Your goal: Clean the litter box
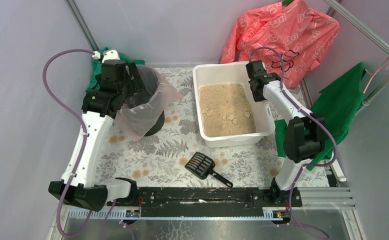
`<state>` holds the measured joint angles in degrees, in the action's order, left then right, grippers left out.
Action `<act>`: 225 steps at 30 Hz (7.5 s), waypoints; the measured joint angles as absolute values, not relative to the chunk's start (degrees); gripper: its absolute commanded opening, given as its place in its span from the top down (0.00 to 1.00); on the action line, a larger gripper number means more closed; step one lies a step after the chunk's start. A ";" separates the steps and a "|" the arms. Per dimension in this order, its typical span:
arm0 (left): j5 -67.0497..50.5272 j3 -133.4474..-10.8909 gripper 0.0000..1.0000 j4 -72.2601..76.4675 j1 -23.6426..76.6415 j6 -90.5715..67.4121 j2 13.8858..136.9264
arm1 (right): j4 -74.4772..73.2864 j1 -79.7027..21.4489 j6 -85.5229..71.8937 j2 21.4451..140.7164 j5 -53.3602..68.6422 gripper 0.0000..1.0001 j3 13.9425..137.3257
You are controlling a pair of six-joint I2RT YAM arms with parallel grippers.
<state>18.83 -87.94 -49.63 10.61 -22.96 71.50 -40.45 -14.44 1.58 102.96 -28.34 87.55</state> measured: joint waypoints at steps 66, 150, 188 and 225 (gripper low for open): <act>5.54 -90.11 1.00 -52.56 27.03 -14.13 82.56 | -37.01 -16.36 -6.09 84.73 -4.01 0.12 81.25; 9.76 -81.36 0.01 -43.27 44.27 -9.91 60.40 | -49.89 -55.20 -21.04 62.52 10.87 0.00 62.59; 15.90 -77.32 0.01 -43.35 44.27 -8.21 57.28 | -40.66 -68.86 -18.46 90.96 1.91 0.20 55.31; 25.54 -84.27 0.01 -43.77 44.21 -8.43 62.11 | -52.07 -63.31 -11.40 74.94 20.99 1.00 79.15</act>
